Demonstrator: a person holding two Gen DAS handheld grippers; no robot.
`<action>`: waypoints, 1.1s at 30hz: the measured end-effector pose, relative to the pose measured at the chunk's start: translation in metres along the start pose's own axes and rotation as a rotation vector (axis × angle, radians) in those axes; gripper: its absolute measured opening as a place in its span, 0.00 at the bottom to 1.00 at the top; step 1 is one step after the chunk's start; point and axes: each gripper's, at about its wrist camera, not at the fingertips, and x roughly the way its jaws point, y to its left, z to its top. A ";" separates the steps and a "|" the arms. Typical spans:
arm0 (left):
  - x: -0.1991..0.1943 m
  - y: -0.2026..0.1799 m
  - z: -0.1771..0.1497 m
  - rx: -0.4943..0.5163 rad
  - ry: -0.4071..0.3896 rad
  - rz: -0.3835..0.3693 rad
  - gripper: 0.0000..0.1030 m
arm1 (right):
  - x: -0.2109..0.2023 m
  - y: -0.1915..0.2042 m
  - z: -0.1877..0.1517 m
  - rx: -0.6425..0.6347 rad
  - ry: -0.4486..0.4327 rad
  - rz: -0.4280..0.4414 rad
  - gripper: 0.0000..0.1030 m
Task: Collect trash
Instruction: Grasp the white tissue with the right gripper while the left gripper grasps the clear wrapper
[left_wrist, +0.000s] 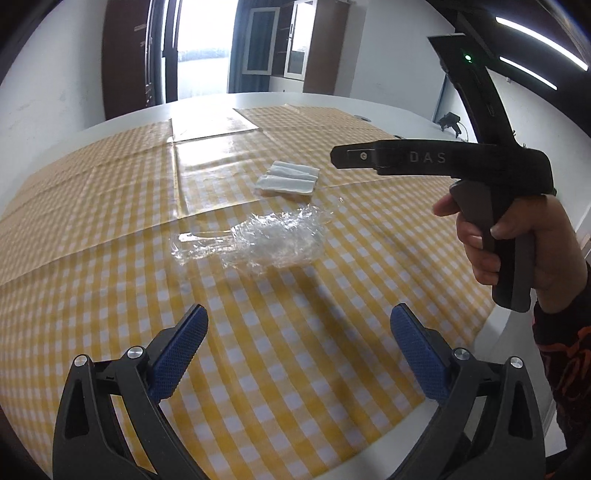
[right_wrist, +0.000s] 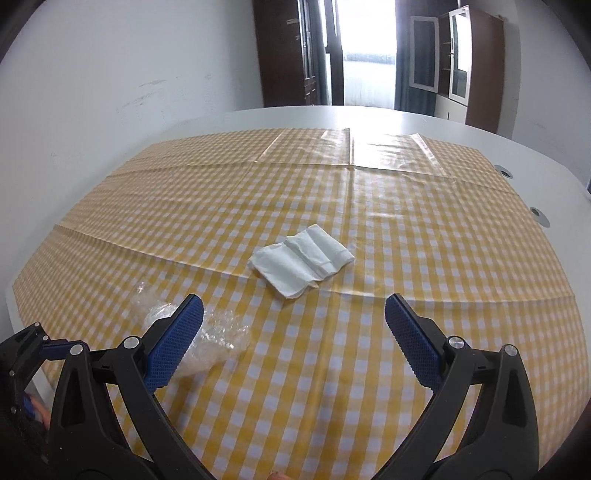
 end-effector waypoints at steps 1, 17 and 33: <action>0.003 0.001 0.004 0.010 0.004 0.008 0.94 | 0.008 0.000 0.004 -0.004 0.009 -0.002 0.91; 0.048 0.008 0.046 0.038 0.075 -0.017 0.94 | 0.124 0.000 0.038 -0.025 0.191 -0.035 0.82; 0.034 0.007 0.044 -0.014 0.005 0.076 0.62 | 0.098 -0.008 0.027 -0.002 0.165 -0.051 0.11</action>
